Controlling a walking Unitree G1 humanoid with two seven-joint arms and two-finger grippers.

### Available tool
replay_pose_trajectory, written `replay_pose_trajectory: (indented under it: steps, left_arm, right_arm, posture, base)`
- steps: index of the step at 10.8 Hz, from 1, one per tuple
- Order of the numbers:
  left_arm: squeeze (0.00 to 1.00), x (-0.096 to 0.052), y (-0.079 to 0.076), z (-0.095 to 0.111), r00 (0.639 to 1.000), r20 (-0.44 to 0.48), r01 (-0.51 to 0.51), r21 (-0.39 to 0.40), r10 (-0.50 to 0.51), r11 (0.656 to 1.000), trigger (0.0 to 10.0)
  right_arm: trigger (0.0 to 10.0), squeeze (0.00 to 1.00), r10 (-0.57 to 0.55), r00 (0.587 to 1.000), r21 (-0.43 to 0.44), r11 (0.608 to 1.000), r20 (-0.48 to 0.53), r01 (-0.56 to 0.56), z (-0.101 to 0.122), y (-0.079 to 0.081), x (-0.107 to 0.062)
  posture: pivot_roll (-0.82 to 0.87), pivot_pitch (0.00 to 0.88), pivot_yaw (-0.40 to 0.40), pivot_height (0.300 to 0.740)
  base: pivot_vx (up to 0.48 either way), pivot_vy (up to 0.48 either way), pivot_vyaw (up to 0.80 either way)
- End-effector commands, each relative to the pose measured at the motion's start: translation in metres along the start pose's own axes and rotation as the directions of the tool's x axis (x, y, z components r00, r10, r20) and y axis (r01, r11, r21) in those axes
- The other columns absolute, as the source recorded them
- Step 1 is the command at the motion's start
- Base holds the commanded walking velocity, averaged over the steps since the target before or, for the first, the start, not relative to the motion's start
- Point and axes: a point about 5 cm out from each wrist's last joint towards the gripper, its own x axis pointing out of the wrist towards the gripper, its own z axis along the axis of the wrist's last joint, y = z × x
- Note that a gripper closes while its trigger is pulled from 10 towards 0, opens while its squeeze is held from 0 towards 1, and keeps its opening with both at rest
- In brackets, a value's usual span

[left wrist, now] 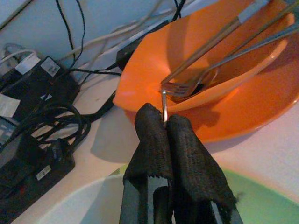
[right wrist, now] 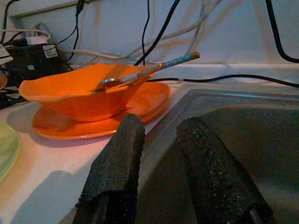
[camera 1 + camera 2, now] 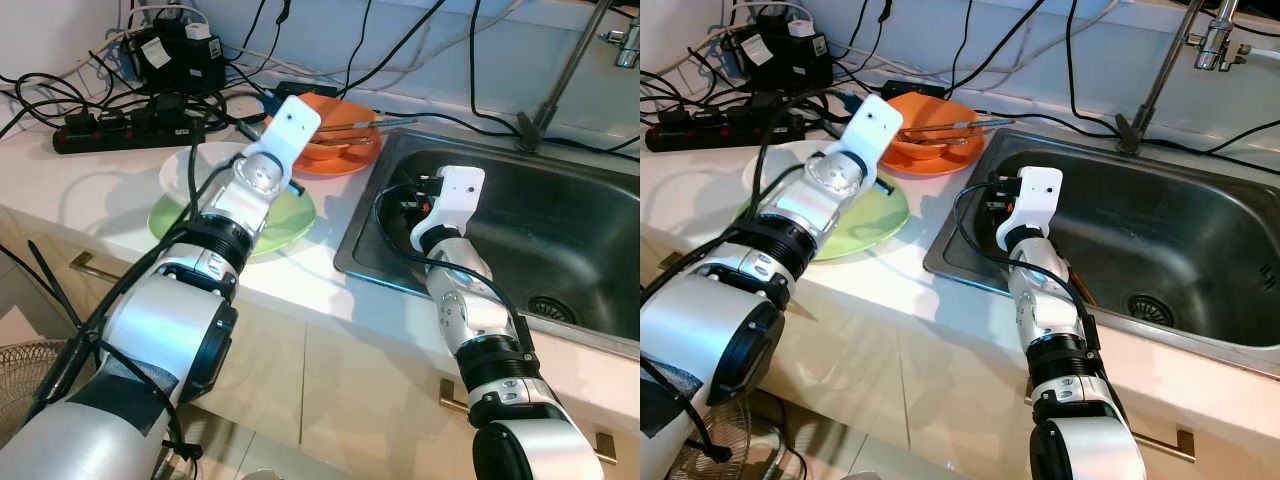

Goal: Kitchen organization

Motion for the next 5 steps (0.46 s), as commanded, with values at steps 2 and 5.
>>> replay_pose_trajectory:
  steps: [2,5]
  left_arm:
    - [0.0,0.0,0.007,0.015,0.997,0.059,-0.046,0.009,0.046,0.999,0.0]
    - [0.0,-0.004,0.009,0.039,0.976,0.198,-0.101,0.021,0.095,0.995,0.0]
  right_arm:
    - [10.0,0.0,-0.003,1.0,0.002,1.0,0.005,0.003,0.003,-0.001,0.001]
    - [10.0,0.0,-0.007,1.0,0.003,1.0,0.011,0.007,0.005,-0.002,0.001]
  posture:
    - [0.16,0.014,-0.029,0.717]
    - [0.16,0.011,-0.029,0.717]
  base:
    - [0.0,0.0,0.0]
    - [0.0,0.0,0.0]
